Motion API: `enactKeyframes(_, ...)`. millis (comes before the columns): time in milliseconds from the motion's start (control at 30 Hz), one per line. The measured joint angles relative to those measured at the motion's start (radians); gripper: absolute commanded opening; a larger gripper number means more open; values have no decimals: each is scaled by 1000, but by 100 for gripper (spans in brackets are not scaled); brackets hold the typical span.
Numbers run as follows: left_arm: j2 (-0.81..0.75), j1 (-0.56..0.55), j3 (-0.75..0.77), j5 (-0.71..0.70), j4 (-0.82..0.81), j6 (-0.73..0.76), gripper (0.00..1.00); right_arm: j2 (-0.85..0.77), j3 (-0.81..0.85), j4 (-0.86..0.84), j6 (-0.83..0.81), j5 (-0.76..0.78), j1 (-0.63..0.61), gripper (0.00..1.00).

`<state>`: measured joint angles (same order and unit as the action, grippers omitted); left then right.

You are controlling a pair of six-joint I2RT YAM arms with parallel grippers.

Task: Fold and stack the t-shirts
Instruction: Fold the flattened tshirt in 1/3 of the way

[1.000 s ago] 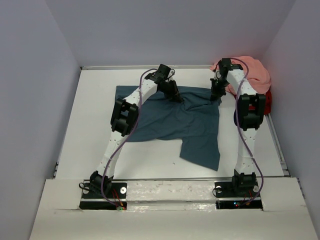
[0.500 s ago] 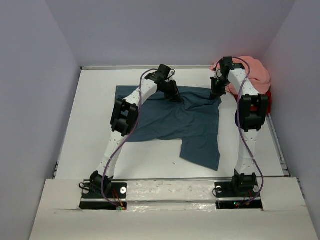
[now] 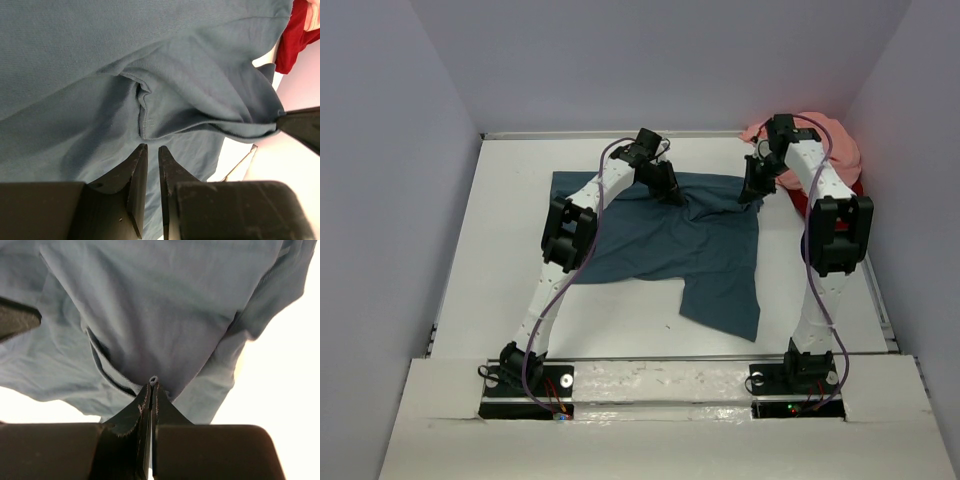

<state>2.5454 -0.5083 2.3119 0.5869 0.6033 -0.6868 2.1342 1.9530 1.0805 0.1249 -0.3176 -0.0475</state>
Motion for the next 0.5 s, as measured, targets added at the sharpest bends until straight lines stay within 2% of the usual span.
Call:
enactKeyframes(267,0,0,0,0,0,3,25,-27,-143,-12,15,-10,0,0)
enactKeyframes(333,0,0,0,0,1,3,25,-27,-177,-10,18,-9,0,3)
enactKeyframes(367,0,0,0,0,2,3,25,-27,-187,-10,18,-9,0,9)
enactKeyframes(400,0,0,0,0,2,4,25,-27,-197,-10,20,-8,0,23)
enactKeyframes(433,0,0,0,0,4,6,25,-27,-203,-10,24,-7,0,28)
enactKeyframes(500,0,0,0,0,9,6,25,-27,-217,-9,27,0,0,48)
